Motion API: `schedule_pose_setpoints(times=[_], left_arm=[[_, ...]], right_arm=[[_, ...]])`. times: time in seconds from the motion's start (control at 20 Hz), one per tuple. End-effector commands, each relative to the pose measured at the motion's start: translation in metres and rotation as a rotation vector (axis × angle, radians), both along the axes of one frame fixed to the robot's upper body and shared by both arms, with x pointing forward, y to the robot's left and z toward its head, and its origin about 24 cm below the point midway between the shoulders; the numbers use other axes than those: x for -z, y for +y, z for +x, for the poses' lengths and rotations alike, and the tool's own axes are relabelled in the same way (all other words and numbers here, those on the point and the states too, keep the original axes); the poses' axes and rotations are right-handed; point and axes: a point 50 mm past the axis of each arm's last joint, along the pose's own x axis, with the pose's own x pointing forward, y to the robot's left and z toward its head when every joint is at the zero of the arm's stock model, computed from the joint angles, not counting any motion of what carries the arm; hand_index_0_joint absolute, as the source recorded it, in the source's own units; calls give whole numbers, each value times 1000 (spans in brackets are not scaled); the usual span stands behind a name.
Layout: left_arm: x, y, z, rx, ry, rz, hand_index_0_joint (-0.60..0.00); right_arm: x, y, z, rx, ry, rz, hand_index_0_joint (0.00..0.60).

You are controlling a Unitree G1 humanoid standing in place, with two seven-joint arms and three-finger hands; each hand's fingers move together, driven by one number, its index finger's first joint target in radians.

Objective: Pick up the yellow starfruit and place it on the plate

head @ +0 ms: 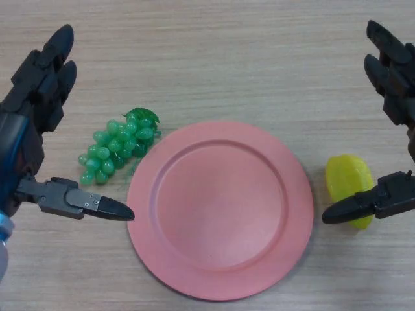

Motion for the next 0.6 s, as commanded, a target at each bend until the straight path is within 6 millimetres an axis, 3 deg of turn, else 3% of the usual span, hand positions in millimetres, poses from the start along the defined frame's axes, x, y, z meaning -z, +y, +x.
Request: schedule_pose_setpoints(times=[0.05,0.3,0.6], left_arm=[[-37,9,-13,-34,-223,83,0],[-29,11,-11,-28,-195,91,0],[-23,10,-10,-19,-174,123,0]], right_arm=[[-28,-4,-9,-5,-179,-37,0],[-24,-9,-1,14,-207,-124,0],[3,-17,10,-2,-148,-424,0]])
